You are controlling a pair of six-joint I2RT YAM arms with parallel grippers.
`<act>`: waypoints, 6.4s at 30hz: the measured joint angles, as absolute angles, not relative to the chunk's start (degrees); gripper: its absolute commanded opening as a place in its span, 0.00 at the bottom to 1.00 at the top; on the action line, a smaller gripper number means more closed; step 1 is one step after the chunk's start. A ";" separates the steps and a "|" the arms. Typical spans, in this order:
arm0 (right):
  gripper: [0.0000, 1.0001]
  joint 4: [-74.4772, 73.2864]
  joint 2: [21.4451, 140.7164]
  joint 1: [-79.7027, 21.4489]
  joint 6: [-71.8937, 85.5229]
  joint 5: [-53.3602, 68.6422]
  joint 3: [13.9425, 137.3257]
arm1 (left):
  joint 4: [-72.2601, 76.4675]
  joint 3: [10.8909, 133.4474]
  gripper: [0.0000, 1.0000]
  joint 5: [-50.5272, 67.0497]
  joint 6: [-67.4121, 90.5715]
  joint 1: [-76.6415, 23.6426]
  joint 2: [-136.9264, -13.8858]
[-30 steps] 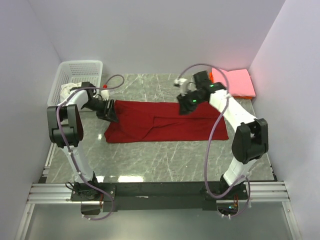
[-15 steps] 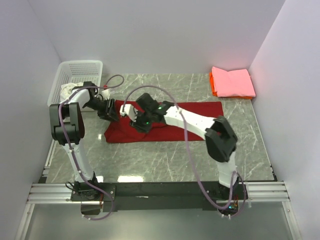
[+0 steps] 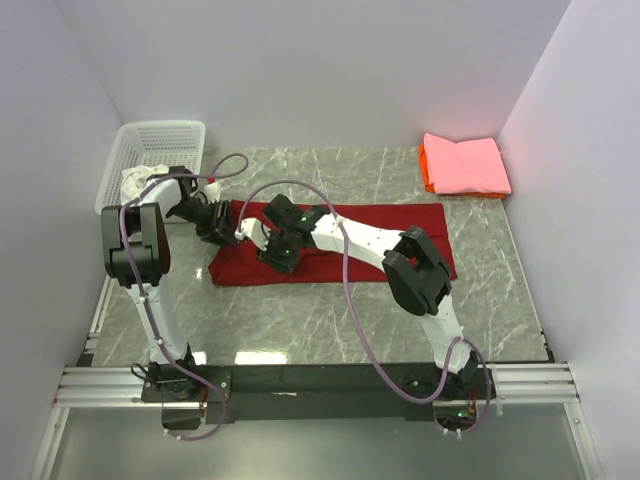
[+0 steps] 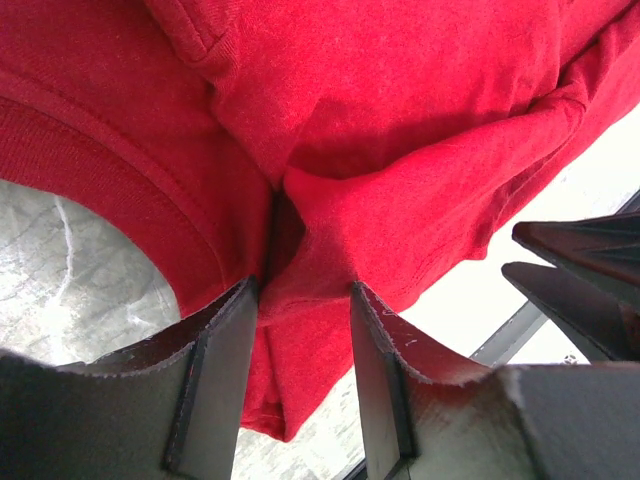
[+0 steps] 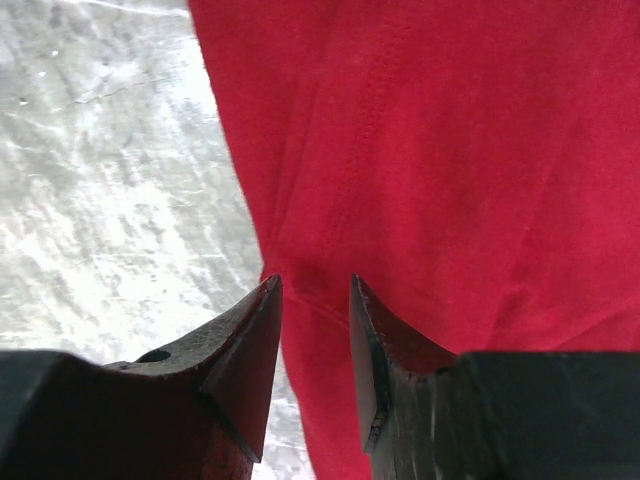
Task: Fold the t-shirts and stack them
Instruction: Fold the tshirt
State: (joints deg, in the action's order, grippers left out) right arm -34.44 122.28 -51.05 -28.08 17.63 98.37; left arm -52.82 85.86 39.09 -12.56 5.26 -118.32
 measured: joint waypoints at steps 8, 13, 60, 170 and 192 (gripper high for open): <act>0.40 -35.48 123.07 -51.64 -27.24 18.70 98.65 | -53.01 86.00 0.49 39.09 -12.56 5.26 -119.00; 0.40 -36.01 123.37 -51.75 -26.89 18.74 98.65 | -53.04 86.41 0.50 39.09 -12.56 5.26 -119.00; 0.27 -37.12 125.54 -51.70 -26.85 17.63 100.82 | -54.74 86.50 0.46 38.59 -12.60 5.17 -119.00; 0.69 -42.89 126.45 -48.71 -23.20 18.65 107.70 | -65.58 90.28 0.39 35.81 -9.96 7.86 -121.82; 0.69 -43.92 126.48 -47.94 -23.59 18.33 108.25 | -62.24 90.54 0.29 34.83 -9.56 7.73 -124.51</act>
